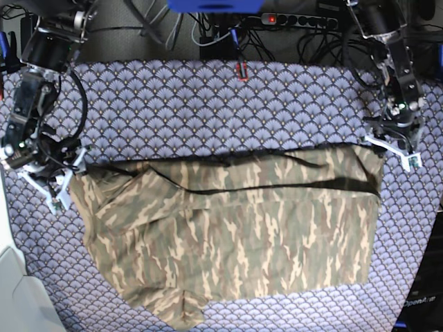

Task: Fold the T-shirt properly
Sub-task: 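Drag the held shirt edge with both grippers, stretching the shirt flat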

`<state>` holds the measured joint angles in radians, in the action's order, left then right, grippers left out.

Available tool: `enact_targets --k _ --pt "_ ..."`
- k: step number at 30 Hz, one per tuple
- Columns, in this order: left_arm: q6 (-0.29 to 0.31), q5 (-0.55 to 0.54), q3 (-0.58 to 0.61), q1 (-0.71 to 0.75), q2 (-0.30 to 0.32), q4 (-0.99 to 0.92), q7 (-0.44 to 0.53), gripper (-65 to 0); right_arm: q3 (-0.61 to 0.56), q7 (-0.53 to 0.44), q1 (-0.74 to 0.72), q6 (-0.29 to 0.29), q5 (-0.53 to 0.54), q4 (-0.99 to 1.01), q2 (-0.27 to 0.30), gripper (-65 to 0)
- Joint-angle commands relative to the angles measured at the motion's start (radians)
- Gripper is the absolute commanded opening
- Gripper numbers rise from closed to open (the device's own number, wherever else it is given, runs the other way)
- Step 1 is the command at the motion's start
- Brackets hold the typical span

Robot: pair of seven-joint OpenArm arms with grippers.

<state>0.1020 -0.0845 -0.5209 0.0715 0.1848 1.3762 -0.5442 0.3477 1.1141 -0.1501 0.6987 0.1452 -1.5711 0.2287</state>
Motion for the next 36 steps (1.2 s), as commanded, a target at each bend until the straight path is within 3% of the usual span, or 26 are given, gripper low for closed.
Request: enact_targets --k 1,7,23,29,31,36 --pt "-0.005 -0.002 -0.003 -0.011 0.014 0.012 0.028 -31.3 0.003 -0.016 -0.01 -0.001 0.006 -0.018 0.018 -30.2" --pt "-0.005 -0.001 -0.005 -0.043 -0.018 0.004 0.063 -31.3 0.003 -0.016 -0.007 -0.001 0.006 -0.018 0.019 -30.2" --pt "-0.005 -0.002 -0.003 -0.123 -0.034 -0.14 0.069 -31.3 0.001 -0.016 -0.007 -0.001 0.006 -0.018 0.019 -30.2" --pt "-0.005 -0.002 0.0 -0.14 -0.035 -0.205 0.134 -32.3 0.001 -0.016 -0.006 -0.001 0.006 -0.015 0.019 -30.2" --pt "-0.005 -0.002 0.0 -0.141 -0.035 -0.222 0.135 -38.8 0.001 -0.016 -0.006 -0.001 0.006 -0.013 0.025 -30.2" --pt "-0.005 -0.002 0.002 -0.151 -0.035 -0.226 0.135 -64.7 0.001 -0.016 -0.006 -0.001 0.006 -0.012 0.031 -30.2"
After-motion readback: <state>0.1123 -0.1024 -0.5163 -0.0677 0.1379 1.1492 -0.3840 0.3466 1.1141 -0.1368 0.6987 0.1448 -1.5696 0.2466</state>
